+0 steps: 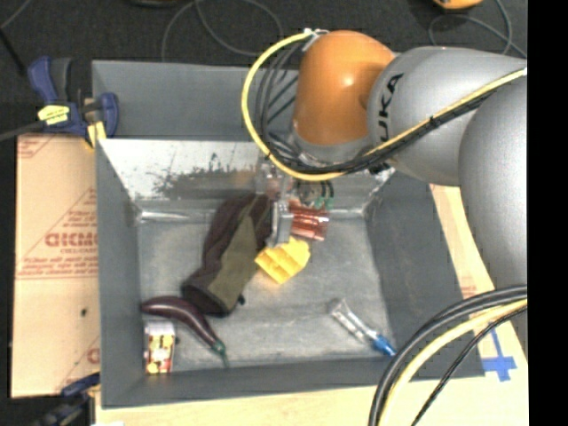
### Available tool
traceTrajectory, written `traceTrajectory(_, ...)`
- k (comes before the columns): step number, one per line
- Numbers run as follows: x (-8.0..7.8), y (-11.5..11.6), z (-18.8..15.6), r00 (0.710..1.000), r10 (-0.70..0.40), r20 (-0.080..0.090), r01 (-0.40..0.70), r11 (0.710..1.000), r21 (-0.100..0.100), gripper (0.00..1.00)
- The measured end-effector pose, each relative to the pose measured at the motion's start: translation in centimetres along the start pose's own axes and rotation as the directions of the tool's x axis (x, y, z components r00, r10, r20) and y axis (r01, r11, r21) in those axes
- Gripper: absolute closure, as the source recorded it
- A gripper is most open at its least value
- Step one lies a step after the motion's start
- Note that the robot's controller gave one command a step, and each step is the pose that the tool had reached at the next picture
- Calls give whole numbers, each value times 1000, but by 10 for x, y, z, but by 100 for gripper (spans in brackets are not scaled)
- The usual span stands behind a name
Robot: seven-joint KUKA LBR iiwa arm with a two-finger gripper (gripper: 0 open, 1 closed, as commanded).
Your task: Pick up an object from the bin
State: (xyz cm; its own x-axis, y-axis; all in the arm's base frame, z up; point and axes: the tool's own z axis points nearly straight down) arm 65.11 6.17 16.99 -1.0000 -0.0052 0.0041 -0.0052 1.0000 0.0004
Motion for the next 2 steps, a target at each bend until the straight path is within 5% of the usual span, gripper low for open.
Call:
traceTrajectory(1, -2, 0, -5, 1000, 1, 8, -1, 1000, 0, 0)
traceTrajectory(2, 27, -42, 23, 997, -73, 9, 73, 997, 0, 0)
